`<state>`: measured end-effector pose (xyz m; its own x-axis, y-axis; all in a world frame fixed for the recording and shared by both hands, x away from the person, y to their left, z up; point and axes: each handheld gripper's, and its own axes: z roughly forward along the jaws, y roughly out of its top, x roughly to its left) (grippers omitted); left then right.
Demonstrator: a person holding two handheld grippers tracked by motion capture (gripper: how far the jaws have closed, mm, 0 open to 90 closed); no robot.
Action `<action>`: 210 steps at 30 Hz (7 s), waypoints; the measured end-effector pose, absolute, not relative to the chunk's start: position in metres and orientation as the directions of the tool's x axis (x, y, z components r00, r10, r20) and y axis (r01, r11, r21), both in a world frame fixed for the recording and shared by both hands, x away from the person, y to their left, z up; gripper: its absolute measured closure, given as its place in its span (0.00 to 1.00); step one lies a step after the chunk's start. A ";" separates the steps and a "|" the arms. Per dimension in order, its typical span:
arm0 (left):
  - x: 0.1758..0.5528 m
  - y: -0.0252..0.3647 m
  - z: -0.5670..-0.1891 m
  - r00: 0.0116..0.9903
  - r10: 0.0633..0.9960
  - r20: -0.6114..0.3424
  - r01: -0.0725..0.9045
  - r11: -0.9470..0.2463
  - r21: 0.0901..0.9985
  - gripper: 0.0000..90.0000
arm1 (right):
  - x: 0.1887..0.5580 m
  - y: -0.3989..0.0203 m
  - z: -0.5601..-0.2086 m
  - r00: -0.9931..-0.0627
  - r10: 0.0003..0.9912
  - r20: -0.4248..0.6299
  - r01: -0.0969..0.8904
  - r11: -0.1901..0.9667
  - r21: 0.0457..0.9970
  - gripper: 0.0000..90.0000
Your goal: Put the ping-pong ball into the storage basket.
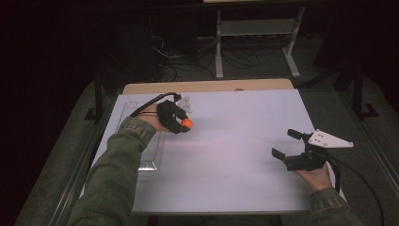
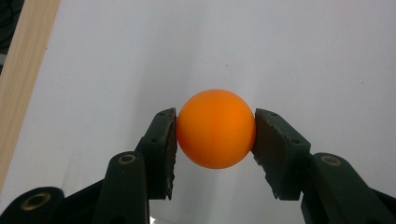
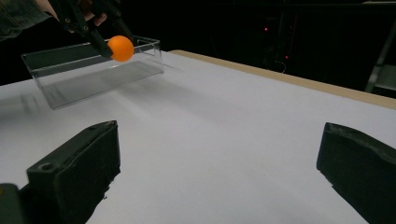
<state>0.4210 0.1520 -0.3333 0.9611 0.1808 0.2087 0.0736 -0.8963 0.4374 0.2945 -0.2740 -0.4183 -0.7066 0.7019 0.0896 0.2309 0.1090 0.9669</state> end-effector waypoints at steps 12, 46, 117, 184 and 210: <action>0.413 0.158 -0.320 0.955 0.192 0.224 0.072 -0.888 0.453 0.56 | 0.294 -0.274 -0.418 -0.705 0.703 0.088 0.228 0.107 0.968 0.00; 0.390 0.188 -0.279 0.930 0.237 0.282 0.075 -0.871 0.485 0.56 | 0.295 -0.273 -0.418 -0.707 0.701 0.090 0.232 0.110 0.966 0.00; 0.350 0.237 -0.260 0.912 0.261 0.317 0.095 -0.886 0.454 0.56 | 0.296 -0.271 -0.419 -0.711 0.697 0.088 0.238 0.120 0.964 0.00; 0.357 0.240 -0.287 0.970 0.196 0.140 0.158 -0.956 0.248 0.56 | 0.296 -0.271 -0.420 -0.715 0.694 0.083 0.239 0.130 0.962 0.00; 0.365 0.235 -0.307 0.980 0.180 0.083 0.159 -0.964 0.215 0.56 | 0.295 -0.271 -0.419 -0.714 0.695 0.084 0.239 0.129 0.962 0.00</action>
<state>0.3654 0.2347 -0.3067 0.9802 0.1799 0.0829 0.1587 -0.9636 0.2151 0.2950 -0.2712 -0.4195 -0.7143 0.6948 0.0840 0.2390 0.1294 0.9624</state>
